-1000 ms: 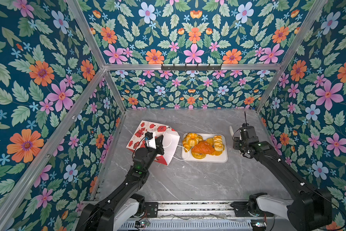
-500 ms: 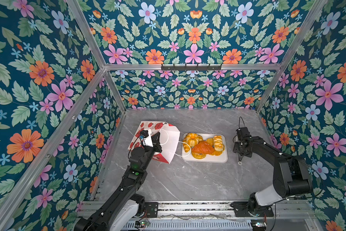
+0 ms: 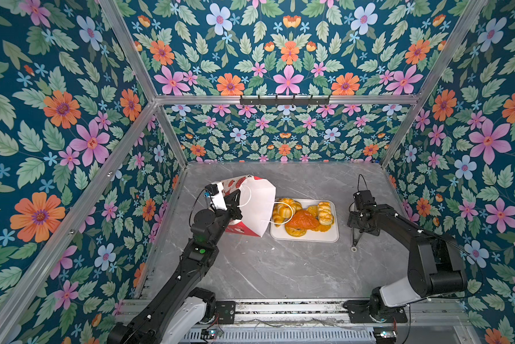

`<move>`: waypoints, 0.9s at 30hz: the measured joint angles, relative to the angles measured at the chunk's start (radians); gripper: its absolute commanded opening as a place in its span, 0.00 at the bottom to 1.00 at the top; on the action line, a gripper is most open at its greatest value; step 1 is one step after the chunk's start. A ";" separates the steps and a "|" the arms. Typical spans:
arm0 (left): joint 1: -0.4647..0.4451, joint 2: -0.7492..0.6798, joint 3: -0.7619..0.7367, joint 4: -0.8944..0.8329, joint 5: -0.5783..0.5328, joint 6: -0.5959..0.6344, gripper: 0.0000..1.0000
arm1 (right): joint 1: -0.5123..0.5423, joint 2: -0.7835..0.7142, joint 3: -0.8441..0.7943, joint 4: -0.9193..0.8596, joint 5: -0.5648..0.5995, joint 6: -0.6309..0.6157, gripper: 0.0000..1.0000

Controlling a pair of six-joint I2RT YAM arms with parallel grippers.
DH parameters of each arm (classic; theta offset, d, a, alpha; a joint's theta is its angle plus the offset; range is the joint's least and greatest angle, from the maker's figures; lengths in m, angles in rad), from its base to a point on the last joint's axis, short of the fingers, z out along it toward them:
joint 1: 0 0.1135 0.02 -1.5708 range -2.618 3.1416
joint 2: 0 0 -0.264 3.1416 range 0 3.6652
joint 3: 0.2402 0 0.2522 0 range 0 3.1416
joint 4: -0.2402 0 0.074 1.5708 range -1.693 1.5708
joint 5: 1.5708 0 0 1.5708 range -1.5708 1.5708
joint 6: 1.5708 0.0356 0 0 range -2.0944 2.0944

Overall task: Take the fake bread out of the paper bag
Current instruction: 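Lift the paper bag upright with the left gripper beside the tray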

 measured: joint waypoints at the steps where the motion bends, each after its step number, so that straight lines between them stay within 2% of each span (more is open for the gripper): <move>1: 0.000 0.000 0.009 -0.002 0.007 -0.024 0.04 | 0.000 -0.002 -0.002 0.000 0.000 0.000 0.84; 11: 0.000 0.042 0.048 -0.006 0.077 -0.246 0.05 | 0.000 -0.029 -0.023 0.020 -0.023 0.000 0.84; 16: 0.018 0.084 0.048 0.054 0.130 -0.346 0.06 | 0.000 -0.034 -0.028 0.026 -0.043 0.000 0.84; 27: 0.027 0.159 0.083 0.146 0.178 -0.451 0.07 | 0.000 -0.057 -0.046 0.037 -0.055 -0.001 0.84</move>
